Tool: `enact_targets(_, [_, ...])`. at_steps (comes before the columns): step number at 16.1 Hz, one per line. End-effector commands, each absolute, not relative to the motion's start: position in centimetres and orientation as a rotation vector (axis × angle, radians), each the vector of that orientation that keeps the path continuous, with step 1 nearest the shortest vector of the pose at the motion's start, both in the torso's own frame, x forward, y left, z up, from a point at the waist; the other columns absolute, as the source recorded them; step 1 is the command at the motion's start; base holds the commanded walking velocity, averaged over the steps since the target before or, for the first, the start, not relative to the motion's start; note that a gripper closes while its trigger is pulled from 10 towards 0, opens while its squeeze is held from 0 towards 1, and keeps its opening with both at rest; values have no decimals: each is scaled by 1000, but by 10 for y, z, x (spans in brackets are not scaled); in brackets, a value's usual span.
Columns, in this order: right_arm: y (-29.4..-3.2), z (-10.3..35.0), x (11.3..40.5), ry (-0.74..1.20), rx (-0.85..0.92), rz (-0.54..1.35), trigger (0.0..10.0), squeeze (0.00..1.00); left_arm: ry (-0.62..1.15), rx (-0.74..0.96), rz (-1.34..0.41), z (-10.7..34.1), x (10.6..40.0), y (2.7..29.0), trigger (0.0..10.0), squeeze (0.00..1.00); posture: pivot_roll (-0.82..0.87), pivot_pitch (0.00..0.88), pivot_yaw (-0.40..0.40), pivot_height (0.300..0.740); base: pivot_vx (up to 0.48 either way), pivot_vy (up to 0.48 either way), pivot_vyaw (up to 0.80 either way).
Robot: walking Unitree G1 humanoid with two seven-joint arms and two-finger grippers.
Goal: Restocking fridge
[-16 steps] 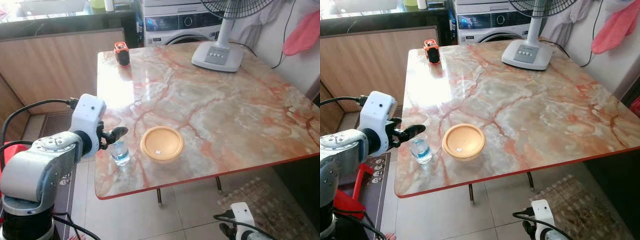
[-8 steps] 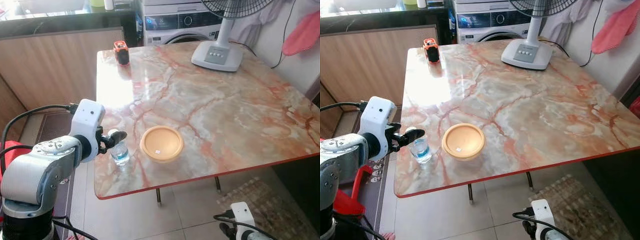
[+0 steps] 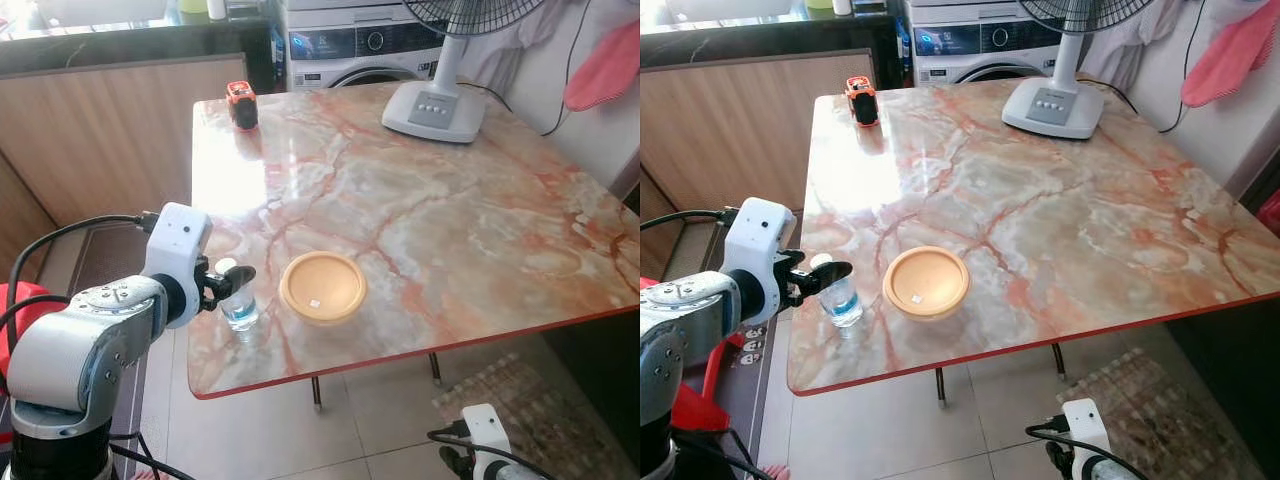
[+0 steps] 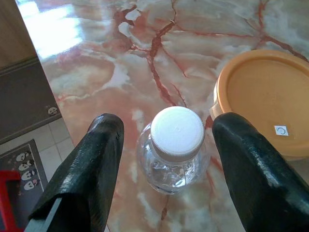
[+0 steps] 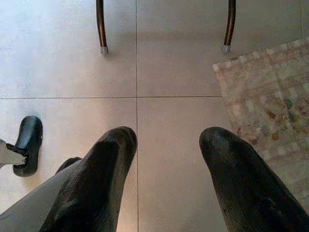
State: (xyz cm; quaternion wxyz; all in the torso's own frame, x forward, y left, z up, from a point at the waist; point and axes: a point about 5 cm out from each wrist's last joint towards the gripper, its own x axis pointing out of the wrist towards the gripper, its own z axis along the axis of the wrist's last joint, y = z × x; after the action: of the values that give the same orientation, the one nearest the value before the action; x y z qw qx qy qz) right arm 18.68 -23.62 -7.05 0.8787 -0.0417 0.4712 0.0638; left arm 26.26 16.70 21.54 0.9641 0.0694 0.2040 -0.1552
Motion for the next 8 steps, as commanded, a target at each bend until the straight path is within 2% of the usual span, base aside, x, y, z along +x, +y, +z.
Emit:
enact_targets(1, [-240, -70, 185, 987, -95, 134, 10000, 0, 417, 140, -315, 213, 263, 166, 2784, 0, 95, 54, -32, 740, 0, 0, 0])
enact_targets(2, [-240, -70, 185, 987, -96, 135, 10000, 0, 416, 140, -315, 213, 263, 166, 2784, 0, 95, 54, -32, 740, 0, 0, 0])
enact_targets(3, [-240, -70, 185, 988, -96, 134, 10000, 0, 415, 136, -316, 213, 263, 165, 2235, 0, 92, 55, -33, 740, 0, 0, 0])
enact_targets(4, [-240, -70, 185, 990, -99, 137, 10000, 0, 416, 130, -319, 213, 263, 164, 4863, 0, 93, 55, -33, 740, 0, 0, 0])
enact_targets(6, [-241, -71, 184, 992, -99, 135, 10000, 0, 417, 124, -319, 212, 263, 163, 5255, 0, 92, 55, -31, 740, 0, 0, 0])
enact_targets(8, [-240, -71, 184, 993, -97, 136, 10000, 0, 416, 125, -322, 212, 263, 163, 3804, 0, 92, 56, -29, 740, 0, 0, 0])
